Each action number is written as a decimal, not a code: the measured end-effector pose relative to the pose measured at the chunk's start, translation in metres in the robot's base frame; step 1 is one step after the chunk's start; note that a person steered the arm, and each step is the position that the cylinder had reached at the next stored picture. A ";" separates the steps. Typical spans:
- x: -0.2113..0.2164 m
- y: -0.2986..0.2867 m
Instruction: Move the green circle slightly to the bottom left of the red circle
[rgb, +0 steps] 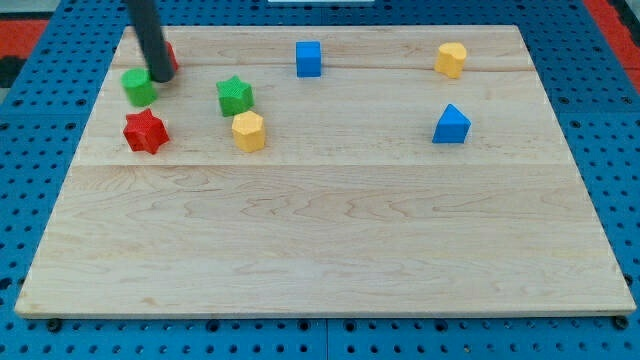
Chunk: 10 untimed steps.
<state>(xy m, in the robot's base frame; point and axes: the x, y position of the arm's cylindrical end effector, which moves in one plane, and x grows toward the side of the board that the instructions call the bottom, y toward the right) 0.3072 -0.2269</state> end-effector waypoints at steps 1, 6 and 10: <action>0.002 0.015; 0.090 -0.024; 0.062 -0.054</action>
<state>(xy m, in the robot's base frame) 0.3687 -0.2813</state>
